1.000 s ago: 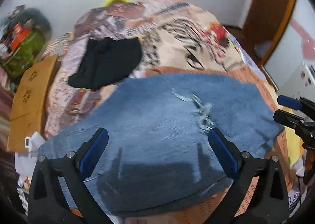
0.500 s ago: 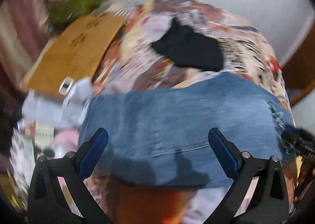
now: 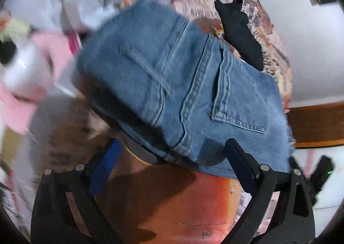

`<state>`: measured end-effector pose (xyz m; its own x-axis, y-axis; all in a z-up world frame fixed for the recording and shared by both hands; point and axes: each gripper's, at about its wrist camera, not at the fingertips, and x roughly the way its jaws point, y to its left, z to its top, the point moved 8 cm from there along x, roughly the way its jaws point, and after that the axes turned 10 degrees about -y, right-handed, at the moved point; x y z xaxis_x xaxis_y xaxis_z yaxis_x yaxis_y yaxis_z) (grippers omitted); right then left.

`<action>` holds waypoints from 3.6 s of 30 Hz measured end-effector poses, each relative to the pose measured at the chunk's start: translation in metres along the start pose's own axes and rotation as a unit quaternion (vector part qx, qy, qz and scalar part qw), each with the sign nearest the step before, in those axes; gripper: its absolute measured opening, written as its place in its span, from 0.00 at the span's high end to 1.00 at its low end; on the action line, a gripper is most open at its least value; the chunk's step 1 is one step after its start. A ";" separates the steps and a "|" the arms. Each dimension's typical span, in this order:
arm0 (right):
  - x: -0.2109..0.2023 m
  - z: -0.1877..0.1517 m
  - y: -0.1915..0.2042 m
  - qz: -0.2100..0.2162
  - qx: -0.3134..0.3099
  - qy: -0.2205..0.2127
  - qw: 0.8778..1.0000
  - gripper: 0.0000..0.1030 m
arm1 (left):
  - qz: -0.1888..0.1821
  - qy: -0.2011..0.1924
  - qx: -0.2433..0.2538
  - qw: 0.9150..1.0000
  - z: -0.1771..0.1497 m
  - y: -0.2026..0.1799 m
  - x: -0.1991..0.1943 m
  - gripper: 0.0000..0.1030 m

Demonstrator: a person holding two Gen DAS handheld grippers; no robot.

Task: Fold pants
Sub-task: 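Grasp the jeans waistband with the left gripper and lift it, then fold the held waistband over the legs with the left gripper and release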

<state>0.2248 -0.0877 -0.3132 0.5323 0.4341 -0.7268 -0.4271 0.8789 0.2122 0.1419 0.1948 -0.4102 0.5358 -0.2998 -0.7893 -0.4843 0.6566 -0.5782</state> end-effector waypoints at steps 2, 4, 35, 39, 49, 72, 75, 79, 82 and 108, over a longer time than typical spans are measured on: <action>0.000 0.000 0.000 -0.003 -0.003 0.001 1.000 0.25 | -0.012 -0.003 -0.018 1.000 0.002 0.005 0.002 0.05; 0.001 0.000 0.000 -0.005 -0.005 0.001 1.000 0.25 | -0.027 -0.003 -0.031 0.999 0.008 0.007 0.006 0.05; -0.072 0.002 -0.062 -0.032 0.082 -0.071 0.994 0.26 | 0.151 -0.324 0.237 0.903 0.117 -0.157 -0.110 0.71; -0.080 -0.016 -0.095 -0.050 0.116 -0.067 0.990 0.26 | 0.128 -0.362 0.300 0.873 0.109 -0.232 -0.127 0.71; -0.083 -0.053 -0.124 -0.012 0.184 -0.065 0.981 0.27 | 0.047 -0.379 0.419 0.824 0.046 -0.399 -0.123 0.74; -0.125 -0.075 -0.160 -0.028 0.233 -0.091 0.968 0.27 | -0.061 -0.095 0.582 0.805 -0.165 -0.522 0.054 0.74; -0.128 -0.080 -0.164 -0.032 0.244 -0.090 0.965 0.27 | -0.046 -0.031 0.621 0.781 -0.203 -0.516 0.077 0.73; -0.128 -0.083 -0.165 -0.033 0.251 -0.091 0.963 0.27 | -0.030 -0.005 0.660 0.751 -0.228 -0.503 0.088 0.66; -0.127 -0.085 -0.163 -0.037 0.243 -0.086 0.965 0.27 | -0.049 0.029 0.646 0.761 -0.233 -0.497 0.085 0.47; -0.079 -0.075 -0.119 -0.025 0.184 -0.013 0.983 0.26 | 0.127 -0.008 0.611 0.782 0.001 -0.397 0.180 0.05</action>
<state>0.1786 -0.2418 -0.3300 0.5662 0.3891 -0.7266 -0.1096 0.9093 0.4015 0.4310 -0.1190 -0.3231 0.5438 -0.0504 -0.8377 0.4397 0.8673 0.2333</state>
